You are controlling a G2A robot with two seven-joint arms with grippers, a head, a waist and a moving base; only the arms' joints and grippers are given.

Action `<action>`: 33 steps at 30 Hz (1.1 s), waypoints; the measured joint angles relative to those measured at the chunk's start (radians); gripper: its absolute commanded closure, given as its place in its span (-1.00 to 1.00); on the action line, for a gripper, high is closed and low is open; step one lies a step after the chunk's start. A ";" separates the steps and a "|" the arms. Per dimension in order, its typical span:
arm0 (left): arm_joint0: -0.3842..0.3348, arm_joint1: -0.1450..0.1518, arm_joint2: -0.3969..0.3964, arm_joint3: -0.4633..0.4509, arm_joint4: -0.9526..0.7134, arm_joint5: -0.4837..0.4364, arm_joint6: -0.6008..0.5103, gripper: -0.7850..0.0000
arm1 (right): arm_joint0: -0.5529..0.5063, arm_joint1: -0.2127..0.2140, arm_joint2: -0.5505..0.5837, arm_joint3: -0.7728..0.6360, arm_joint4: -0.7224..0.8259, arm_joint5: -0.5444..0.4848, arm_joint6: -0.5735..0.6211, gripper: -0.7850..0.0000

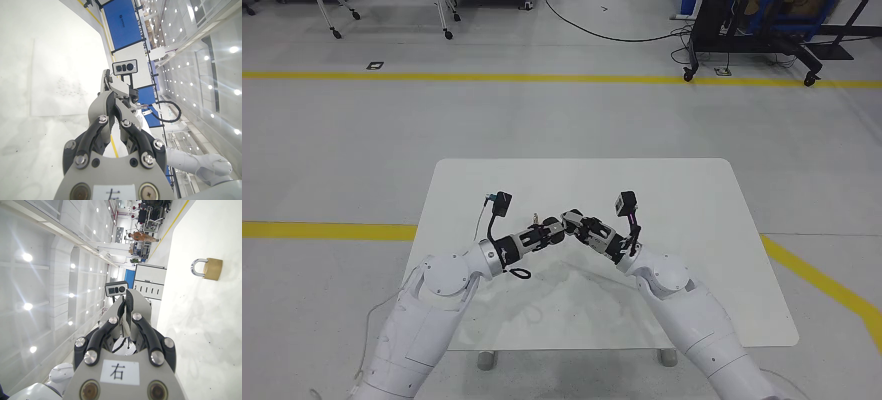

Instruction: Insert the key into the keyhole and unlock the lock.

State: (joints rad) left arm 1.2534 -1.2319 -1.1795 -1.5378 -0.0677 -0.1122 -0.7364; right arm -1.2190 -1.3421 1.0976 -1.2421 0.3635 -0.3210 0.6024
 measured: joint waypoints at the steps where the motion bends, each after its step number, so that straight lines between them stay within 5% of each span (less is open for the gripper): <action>1: 0.000 0.000 0.000 0.000 0.001 0.001 0.002 1.00 | 0.000 0.000 0.000 0.000 -0.002 0.000 -0.001 1.00; 9: -0.001 0.002 0.006 -0.002 0.001 0.004 0.005 0.71 | -0.002 0.000 0.001 -0.002 -0.007 -0.001 -0.010 1.00; 20: -0.004 0.007 0.011 -0.006 0.019 0.007 0.013 0.55 | -0.007 0.001 0.006 -0.010 -0.050 -0.016 -0.056 1.00; 26: 0.002 0.011 0.017 -0.034 0.119 0.026 0.070 0.48 | -0.016 0.000 0.002 -0.026 -0.099 -0.023 -0.107 1.00; 33: 0.026 0.017 0.037 -0.112 0.310 -0.023 0.168 0.18 | -0.019 -0.001 0.002 -0.031 -0.094 -0.028 -0.113 1.00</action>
State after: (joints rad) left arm 1.2790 -1.2152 -1.1424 -1.6503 0.2418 -0.1352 -0.5689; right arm -1.2382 -1.3435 1.0999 -1.2729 0.2697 -0.3490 0.4894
